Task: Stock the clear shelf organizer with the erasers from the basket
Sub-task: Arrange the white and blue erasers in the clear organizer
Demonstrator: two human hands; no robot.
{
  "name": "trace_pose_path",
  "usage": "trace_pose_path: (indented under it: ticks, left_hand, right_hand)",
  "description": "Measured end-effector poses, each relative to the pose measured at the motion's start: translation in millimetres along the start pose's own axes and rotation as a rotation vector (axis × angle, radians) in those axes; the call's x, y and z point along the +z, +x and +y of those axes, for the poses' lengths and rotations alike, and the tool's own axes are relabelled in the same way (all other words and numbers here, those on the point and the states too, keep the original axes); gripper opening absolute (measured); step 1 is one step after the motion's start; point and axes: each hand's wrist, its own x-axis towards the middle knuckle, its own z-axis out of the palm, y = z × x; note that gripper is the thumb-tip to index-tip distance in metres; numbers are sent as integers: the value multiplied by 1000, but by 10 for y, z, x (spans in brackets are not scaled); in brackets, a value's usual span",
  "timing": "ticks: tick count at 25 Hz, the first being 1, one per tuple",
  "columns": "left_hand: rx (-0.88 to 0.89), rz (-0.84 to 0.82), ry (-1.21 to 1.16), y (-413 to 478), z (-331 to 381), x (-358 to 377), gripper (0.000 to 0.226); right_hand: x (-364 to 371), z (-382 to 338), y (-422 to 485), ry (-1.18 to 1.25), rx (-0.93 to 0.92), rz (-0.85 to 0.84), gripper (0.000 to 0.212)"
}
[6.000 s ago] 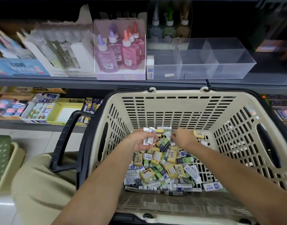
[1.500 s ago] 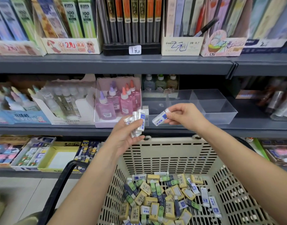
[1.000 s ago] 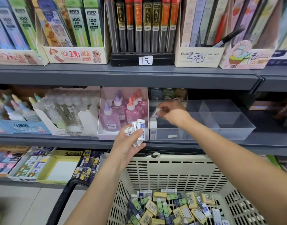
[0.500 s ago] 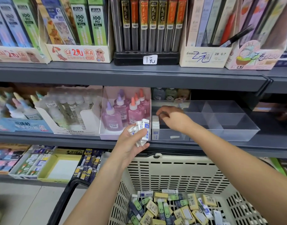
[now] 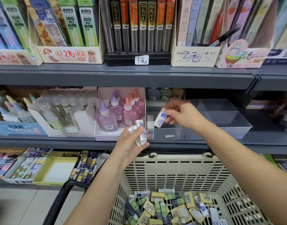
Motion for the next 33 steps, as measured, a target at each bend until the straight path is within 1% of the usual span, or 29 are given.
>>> trace_pose_path:
  ticks: [2, 3, 5, 10, 13, 16, 18, 21, 25, 27, 29, 31, 33]
  left_hand:
    - [27, 29, -77, 24, 5, -23, 11]
    - [42, 31, -103, 34, 6, -34, 13]
    - [61, 28, -141, 54, 9, -55, 17]
    - [28, 33, -147, 84, -14, -93, 25]
    - [27, 31, -135, 99, -24, -94, 25]
    - [33, 32, -118, 100, -40, -96, 22]
    - [37, 28, -111, 88, -45, -96, 23]
    - [52, 26, -98, 72, -40, -85, 26]
    - [72, 46, -70, 48, -41, -72, 20]
    - [76, 66, -58, 34, -35, -52, 16]
    - [75, 81, -37, -7, -23, -30, 16]
    - [67, 46, 33, -83, -13, -7, 27]
    - [44, -21, 100, -185, -44, 30, 33]
  right_hand:
    - [-64, 29, 155, -163, -11, 176, 12]
    - [-60, 44, 222, -262, -21, 208, 6]
    - [7, 74, 308, -388, -35, 202, 7]
    - [210, 138, 428, -536, -51, 131, 12]
    - [342, 166, 455, -535, -37, 94, 15]
    - [424, 181, 453, -510, -43, 70, 8]
    - [442, 210, 451, -558, -65, 47, 6]
    - [453, 260, 440, -593, -48, -7, 14]
    - [447, 247, 400, -609, -48, -37, 20]
    - [429, 209, 314, -613, -85, -4, 26]
    - [413, 158, 164, -569, -141, 65, 29]
    - [415, 112, -12, -488, -202, 102, 27]
    - [420, 73, -200, -406, -261, 97, 22]
